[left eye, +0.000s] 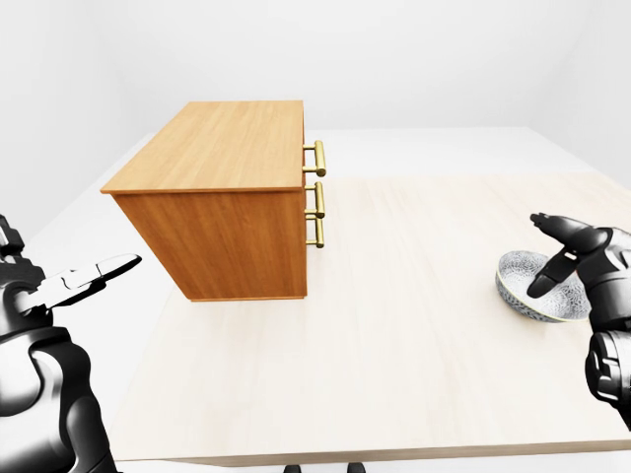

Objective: Put the bowl on top of the cabinet.

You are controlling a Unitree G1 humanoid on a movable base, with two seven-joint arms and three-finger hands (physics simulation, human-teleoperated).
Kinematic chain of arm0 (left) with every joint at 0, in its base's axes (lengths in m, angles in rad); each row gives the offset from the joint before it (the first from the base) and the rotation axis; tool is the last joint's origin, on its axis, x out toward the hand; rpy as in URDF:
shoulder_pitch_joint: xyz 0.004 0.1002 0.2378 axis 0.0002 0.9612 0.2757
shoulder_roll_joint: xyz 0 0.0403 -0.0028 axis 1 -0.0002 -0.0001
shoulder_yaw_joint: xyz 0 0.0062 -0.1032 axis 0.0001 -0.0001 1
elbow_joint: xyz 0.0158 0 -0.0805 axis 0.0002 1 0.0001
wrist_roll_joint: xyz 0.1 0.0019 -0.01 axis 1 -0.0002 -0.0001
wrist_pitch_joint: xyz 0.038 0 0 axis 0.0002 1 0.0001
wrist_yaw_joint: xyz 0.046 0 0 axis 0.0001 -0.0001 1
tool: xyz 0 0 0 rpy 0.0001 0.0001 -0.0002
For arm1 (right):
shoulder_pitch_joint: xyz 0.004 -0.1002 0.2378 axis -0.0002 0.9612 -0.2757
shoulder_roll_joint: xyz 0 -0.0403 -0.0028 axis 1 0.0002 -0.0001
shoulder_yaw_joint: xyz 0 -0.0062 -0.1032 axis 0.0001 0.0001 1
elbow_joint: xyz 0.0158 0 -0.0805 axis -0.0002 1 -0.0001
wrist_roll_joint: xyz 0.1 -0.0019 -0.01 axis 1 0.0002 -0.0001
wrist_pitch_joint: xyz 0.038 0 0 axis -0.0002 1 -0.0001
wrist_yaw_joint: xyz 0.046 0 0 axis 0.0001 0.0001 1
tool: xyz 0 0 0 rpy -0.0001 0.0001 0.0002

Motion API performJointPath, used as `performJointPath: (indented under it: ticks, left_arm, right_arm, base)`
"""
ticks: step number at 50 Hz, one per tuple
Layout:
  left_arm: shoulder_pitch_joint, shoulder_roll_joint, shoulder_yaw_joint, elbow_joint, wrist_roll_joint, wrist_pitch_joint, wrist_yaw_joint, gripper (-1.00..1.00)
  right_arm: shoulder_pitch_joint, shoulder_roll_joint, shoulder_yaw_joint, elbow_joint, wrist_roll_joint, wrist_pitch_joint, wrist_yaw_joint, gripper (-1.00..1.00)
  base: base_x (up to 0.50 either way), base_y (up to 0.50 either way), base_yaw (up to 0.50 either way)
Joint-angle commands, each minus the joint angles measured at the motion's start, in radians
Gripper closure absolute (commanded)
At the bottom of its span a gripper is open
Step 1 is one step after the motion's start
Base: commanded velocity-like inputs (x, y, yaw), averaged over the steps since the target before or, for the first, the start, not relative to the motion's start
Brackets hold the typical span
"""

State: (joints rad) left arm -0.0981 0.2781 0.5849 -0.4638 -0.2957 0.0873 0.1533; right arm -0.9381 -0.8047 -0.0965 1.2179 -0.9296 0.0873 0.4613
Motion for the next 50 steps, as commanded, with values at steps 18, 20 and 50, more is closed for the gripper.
performJointPath:
  ticks: [18,20,50]
  left_arm:
    - [0.000,-0.007,-0.018,0.035,0.008,0.000,0.013,-1.00]
    - [0.000,-0.007,-0.018,0.037,0.008,0.000,0.013,-1.00]
    - [0.000,-0.009,-0.022,0.028,0.012,0.000,0.016,-1.00]
  right_arm:
    - [0.094,0.067,0.017,0.064,0.064,0.000,-0.032,-1.00]
    - [0.100,0.067,0.016,0.065,0.066,0.000,-0.034,-1.00]
    - [0.200,0.099,0.010,0.096,0.128,0.000,-0.077,-1.00]
  base:
    - [0.00,0.00,0.00]
    - [0.00,0.00,0.00]
    - [0.00,0.00,0.00]
